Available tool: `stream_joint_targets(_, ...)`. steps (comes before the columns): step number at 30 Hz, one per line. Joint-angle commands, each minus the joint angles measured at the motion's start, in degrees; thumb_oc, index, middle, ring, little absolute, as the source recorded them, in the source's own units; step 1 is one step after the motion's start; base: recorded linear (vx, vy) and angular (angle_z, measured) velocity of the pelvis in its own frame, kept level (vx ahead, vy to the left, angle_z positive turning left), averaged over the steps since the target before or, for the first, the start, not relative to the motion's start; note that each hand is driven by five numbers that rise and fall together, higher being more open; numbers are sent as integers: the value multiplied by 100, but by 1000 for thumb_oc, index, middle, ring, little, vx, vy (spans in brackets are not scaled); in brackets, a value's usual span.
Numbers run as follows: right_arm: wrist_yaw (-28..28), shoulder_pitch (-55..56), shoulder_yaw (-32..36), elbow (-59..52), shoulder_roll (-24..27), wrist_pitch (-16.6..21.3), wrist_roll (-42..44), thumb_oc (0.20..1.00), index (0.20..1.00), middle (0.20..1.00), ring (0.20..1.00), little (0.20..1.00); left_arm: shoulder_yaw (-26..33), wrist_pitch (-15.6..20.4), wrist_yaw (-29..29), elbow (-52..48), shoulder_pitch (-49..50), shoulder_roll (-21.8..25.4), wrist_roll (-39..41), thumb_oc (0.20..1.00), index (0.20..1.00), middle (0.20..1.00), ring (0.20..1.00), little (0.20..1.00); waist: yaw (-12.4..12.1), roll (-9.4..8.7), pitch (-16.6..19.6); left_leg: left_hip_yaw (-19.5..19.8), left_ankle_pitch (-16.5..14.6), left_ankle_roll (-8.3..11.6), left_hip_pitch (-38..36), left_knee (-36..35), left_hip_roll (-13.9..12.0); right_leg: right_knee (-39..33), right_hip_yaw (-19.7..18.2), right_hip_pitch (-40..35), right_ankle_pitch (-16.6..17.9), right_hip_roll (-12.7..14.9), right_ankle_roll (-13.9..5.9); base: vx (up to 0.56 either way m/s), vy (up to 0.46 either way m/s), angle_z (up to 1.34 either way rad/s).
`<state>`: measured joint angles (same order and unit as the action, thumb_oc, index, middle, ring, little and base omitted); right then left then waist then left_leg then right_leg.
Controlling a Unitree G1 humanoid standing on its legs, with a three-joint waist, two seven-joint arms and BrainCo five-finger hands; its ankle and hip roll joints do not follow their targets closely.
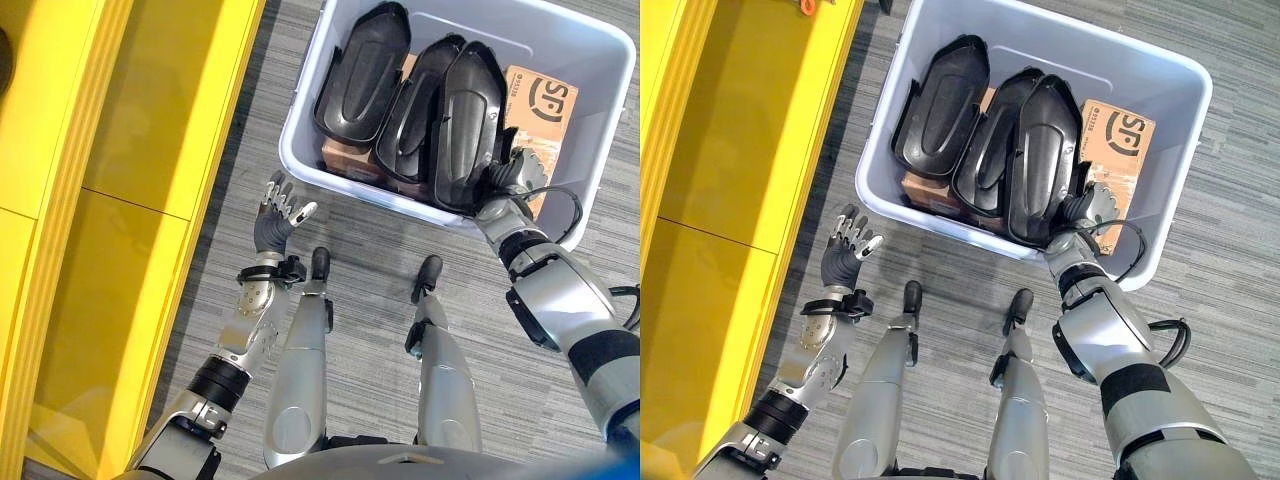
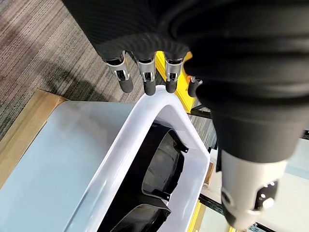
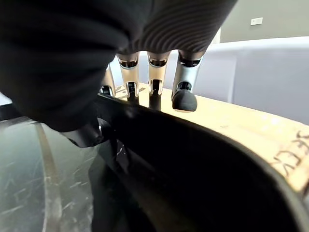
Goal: Move parts from the plastic box to the shelf.
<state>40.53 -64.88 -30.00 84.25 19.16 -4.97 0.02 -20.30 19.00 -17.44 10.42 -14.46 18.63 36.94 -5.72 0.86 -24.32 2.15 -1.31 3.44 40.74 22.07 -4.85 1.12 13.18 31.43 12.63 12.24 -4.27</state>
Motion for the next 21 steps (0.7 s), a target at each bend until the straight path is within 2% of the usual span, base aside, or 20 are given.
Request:
stream_joint_targets(1, -993, -368, -197, -270, -530, 215, -438, 200, 200, 200, 200, 200, -288, 145, 173, -644, -147, 289, -2, 1000, 1000, 1000, 1000, 1000, -384, 137, -507, 4, 166, -71, -465, -723, 210, 1170, -335, -417, -911, 433, -478, 0, 0, 0)
stream_joint_targets(7, -915, -396, 73, -310, -246, 312, -151, 200, 200, 200, 200, 200, -237, 147, 173, -643, -114, 331, -29, 1000, 1000, 1000, 1000, 1000, -382, 123, -509, 10, 169, -71, -494, -720, 198, 1181, -322, -443, -917, 436, -478, 0, 0, 0)
stream_joint_targets(10, -757, -452, 426, -634, 33, 629, 599, 200, 200, 200, 200, 200, -164, 162, 126, -565, -109, 346, -63, 1000, 1000, 1000, 1000, 1000, -332, 80, -508, 1, 169, -68, -541, -717, 182, 1210, -347, -452, -928, 424, -476, 0, 0, 0)
stream_joint_targets(13, -622, -463, 559, -888, 126, 818, 925, 200, 200, 200, 200, 200, -113, 183, 88, -535, -103, 365, -66, 1000, 1000, 1000, 1000, 1000, -302, 50, -510, -12, 172, -61, -569, -726, 161, 1210, -358, -459, -928, 416, -474, 0, 0, 0)
stream_joint_targets(14, -532, -445, 622, -1178, 208, 965, 1133, 200, 200, 200, 200, 200, -42, 194, 35, -516, -76, 379, -68, 1000, 1000, 1000, 1000, 1000, -259, 11, -509, -17, 174, -55, -600, -727, 137, 1228, -375, -447, -932, 407, -468, 0, 0, 0)
stream_joint_targets(17, -399, -372, 624, -1592, 332, 1026, 1096, 200, 200, 200, 200, 200, 17, 198, -1, -498, -42, 383, -57, 1000, 1000, 1000, 1000, 1000, -196, -34, -501, -25, 183, -49, -638, -747, 120, 1226, -389, -451, -927, 388, -461, 0, 0, 0)
stream_joint_targets(19, -262, -122, 722, -2453, 507, 1127, 933, 200, 200, 200, 200, 200, 144, 217, -36, -551, 1, 376, -66, 1000, 1000, 1000, 1000, 1000, -104, -73, -505, -30, 218, -33, -675, -786, 96, 1209, -420, -459, -914, 366, -450, -37, -12, 0)
stream_joint_targets(20, -260, -113, 726, -2463, 509, 1121, 931, 200, 200, 200, 200, 200, 141, 217, -36, -552, 4, 376, -66, 1000, 1000, 1000, 1000, 1000, -107, -73, -503, -31, 219, -33, -678, -789, 96, 1208, -420, -460, -914, 366, -449, -42, -18, -2)
stream_joint_targets(21, -152, 86, 841, -3198, 649, 1167, 827, 200, 200, 200, 200, 200, 228, 203, -60, -511, 37, 361, -70, 1000, 1000, 1000, 1000, 1000, -41, -108, -495, -46, 245, -24, -718, -835, 72, 1197, -433, -466, -918, 351, -444, 0, 0, 0)
